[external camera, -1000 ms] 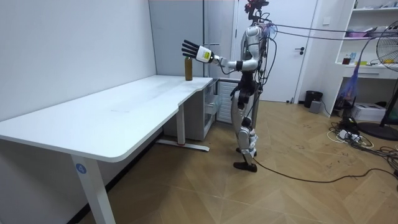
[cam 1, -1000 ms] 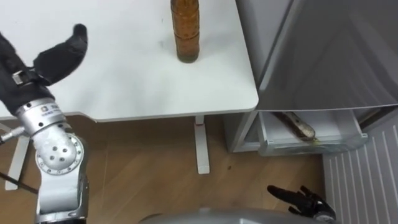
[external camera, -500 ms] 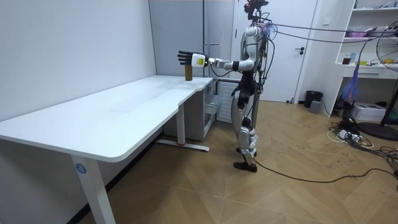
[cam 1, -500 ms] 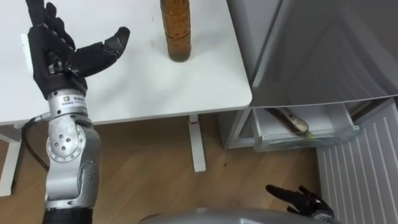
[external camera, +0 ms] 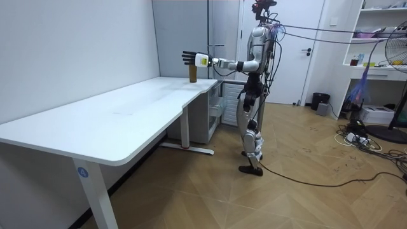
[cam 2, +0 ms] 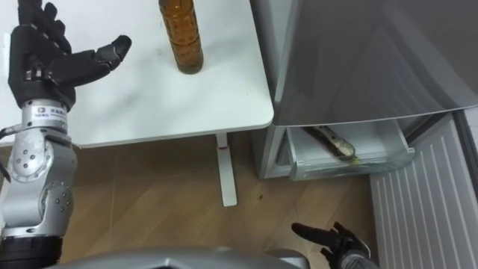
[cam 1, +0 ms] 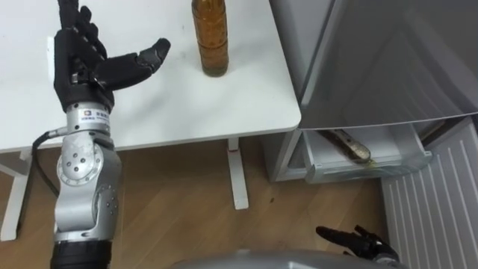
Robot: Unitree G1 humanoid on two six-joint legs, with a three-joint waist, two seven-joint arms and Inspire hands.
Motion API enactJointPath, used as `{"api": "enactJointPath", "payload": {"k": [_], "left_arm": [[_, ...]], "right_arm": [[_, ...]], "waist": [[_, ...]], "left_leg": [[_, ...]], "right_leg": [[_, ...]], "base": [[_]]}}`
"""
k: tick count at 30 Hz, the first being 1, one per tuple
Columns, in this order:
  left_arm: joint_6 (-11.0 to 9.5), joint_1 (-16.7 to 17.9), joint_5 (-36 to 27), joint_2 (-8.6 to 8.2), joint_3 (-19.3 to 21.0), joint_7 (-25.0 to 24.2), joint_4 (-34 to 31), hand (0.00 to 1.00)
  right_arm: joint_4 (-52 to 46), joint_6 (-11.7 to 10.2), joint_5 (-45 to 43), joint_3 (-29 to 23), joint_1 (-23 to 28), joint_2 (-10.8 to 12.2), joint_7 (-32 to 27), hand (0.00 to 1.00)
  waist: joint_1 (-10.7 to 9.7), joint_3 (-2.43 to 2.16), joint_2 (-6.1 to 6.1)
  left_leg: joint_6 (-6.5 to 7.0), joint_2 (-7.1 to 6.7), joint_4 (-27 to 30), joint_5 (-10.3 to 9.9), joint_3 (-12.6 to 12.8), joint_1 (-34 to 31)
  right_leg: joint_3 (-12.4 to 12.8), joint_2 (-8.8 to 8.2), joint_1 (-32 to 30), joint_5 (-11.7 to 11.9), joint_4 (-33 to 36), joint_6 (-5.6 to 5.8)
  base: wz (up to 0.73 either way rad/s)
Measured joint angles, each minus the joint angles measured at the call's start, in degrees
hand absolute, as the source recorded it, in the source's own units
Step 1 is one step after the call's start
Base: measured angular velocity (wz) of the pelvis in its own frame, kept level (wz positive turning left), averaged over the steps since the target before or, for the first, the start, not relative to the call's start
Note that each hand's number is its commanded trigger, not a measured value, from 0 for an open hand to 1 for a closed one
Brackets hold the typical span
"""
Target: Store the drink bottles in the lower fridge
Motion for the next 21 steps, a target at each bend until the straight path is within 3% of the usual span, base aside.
{"api": "enactJointPath", "payload": {"k": [7,21], "left_arm": [[2.6,-1.4,0.0,0.02,-0.1,-3.8,-0.2,0.00],[3.8,-2.5,0.0,0.06,-0.2,-6.8,-0.2,0.00]], "right_arm": [[-0.1,2.1,0.0,0.0,-0.4,0.0,1.0,0.00],[0.0,2.3,-0.9,1.2,-0.8,0.0,1.0,0.00]], "waist": [[-1.0,0.01,0.06],[-1.1,0.19,0.05]], "left_leg": [[0.00,0.07,0.0,0.0,0.6,0.0],[0.00,0.14,0.0,0.0,1.3,0.0]], "right_leg": [[0.5,0.07,-0.2,0.0,0.0,0.00],[0.6,0.06,-0.5,0.0,0.1,0.00]], "base": [[-0.04],[0.00]]}}
